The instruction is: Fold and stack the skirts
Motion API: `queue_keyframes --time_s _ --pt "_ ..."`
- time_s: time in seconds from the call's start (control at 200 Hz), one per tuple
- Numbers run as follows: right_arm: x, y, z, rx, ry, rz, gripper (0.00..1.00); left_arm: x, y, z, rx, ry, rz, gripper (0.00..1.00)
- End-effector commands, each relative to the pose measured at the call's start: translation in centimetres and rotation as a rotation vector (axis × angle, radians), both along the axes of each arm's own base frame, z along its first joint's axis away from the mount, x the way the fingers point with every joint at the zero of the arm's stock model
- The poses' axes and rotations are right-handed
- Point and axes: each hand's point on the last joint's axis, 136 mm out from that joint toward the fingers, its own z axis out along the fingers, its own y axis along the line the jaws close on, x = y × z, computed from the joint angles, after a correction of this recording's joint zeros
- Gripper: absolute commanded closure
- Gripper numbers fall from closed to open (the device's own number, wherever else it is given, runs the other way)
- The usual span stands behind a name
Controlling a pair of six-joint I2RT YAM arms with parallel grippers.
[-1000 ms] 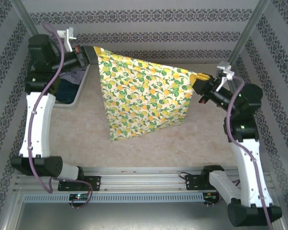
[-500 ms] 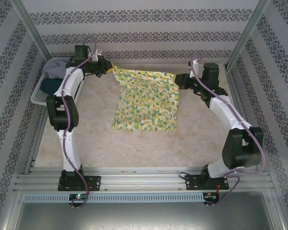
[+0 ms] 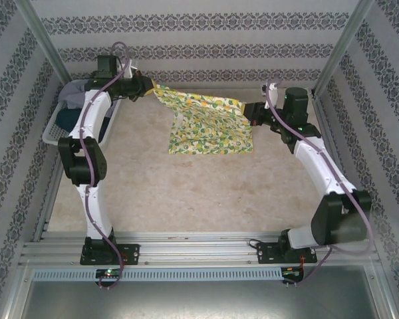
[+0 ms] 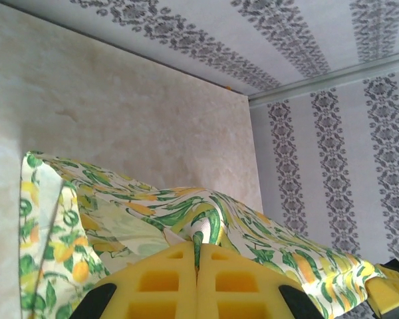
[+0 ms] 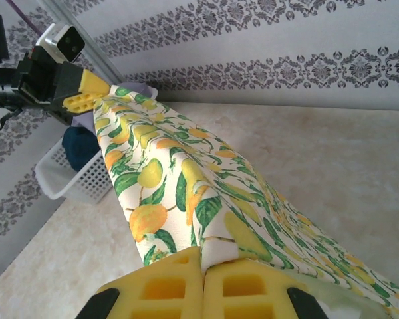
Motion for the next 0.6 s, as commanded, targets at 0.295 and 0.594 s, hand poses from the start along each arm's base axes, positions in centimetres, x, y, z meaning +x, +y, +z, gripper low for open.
queue_keyframes --time_s 0.295,0.594 --pt "-9.4 -0.3 -4.8 0.012 0.127 0.028 0.96 -10.4 0.2 2.2 -0.048 -0.047 0.041 0.99" --pt "-6.1 -0.2 -9.8 0.014 0.21 -0.002 0.96 -8.2 -0.7 -5.8 -0.046 0.108 0.036 1.0"
